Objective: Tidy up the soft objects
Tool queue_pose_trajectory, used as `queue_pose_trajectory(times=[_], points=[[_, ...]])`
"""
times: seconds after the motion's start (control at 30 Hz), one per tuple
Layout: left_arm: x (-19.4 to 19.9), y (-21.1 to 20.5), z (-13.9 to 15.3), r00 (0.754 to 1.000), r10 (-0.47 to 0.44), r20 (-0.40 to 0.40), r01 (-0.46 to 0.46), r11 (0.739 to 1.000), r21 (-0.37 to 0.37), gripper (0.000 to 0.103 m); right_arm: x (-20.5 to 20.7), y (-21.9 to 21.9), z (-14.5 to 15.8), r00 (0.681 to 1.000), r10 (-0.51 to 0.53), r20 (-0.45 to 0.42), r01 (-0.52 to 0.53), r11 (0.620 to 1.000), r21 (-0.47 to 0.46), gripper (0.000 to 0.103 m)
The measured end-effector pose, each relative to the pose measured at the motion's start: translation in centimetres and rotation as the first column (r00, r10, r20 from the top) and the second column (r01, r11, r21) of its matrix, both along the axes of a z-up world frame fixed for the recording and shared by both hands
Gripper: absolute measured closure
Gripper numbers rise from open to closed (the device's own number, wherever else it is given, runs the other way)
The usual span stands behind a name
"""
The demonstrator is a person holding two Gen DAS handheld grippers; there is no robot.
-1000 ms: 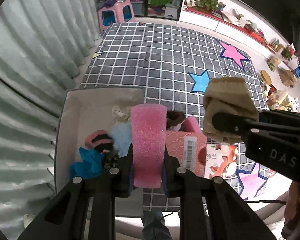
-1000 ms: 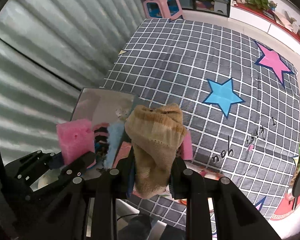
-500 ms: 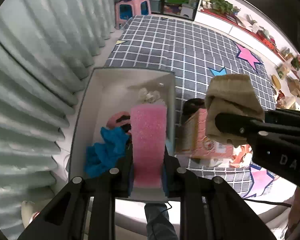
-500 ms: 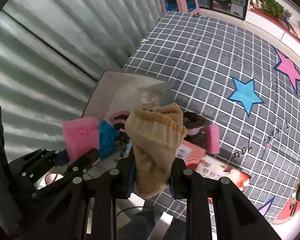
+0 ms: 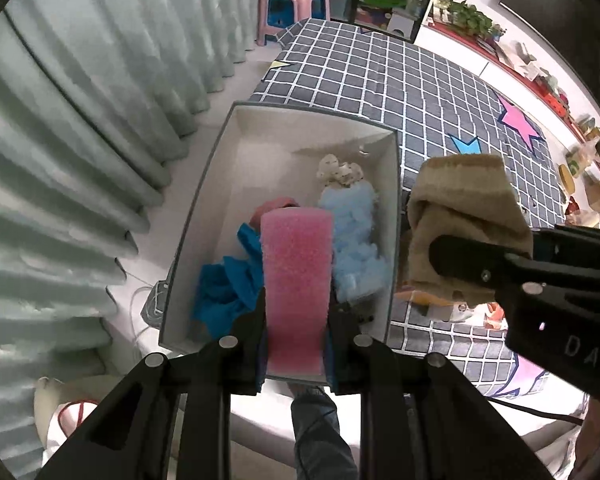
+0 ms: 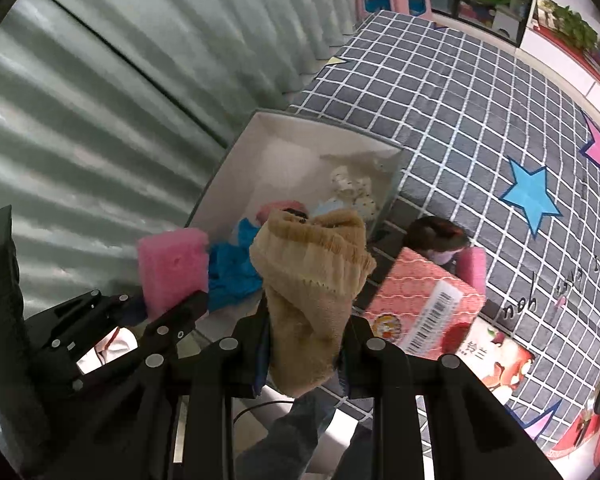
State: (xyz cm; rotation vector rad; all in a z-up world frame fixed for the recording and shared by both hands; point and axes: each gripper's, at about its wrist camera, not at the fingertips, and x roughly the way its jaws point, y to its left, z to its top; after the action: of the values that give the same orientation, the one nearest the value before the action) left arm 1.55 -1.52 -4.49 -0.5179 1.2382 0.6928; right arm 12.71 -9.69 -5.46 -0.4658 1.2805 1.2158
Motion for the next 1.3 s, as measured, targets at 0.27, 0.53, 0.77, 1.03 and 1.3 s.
queue_pose_trajectory(times=[0.27,0.53,0.77,1.03,1.3], points=[[-0.9,0.9,-1.2,1.0,0.023,-0.013,-0.023,1.0,-0.021,0.079,-1.2,1.2,-1.0,1.0,0.026,-0.004,-0.026,0.999,-0.025,0.075],[-1.2,1.7,-1.9,0.999,0.029,-0.026,-0.03,0.999,-0.033,0.079,-1.5,2.0,-1.9,0.999,0.036,-0.007,-0.036,0.998,-0.048,0.075],[-1.2,2.5,-2.3,0.999,0.025,-0.034,-0.026,0.999,-0.041,0.079,-1.3,2.6,-2.4,0.999,0.032,-0.011,-0.033,0.997,-0.065,0.075],[-0.2,4.1,-2.7,0.999,0.014,-0.04,-0.016,0.999,-0.045,0.079,-0.7,3.6,-3.2,0.999,0.03,-0.023,-0.032,0.996,-0.084,0.075],[1.6,6.0,-3.3,0.999,0.009,-0.046,-0.011,0.999,-0.038,0.079,0.5,5.4,-3.7,0.999,0.019,-0.028,-0.022,0.995,-0.094,0.075]])
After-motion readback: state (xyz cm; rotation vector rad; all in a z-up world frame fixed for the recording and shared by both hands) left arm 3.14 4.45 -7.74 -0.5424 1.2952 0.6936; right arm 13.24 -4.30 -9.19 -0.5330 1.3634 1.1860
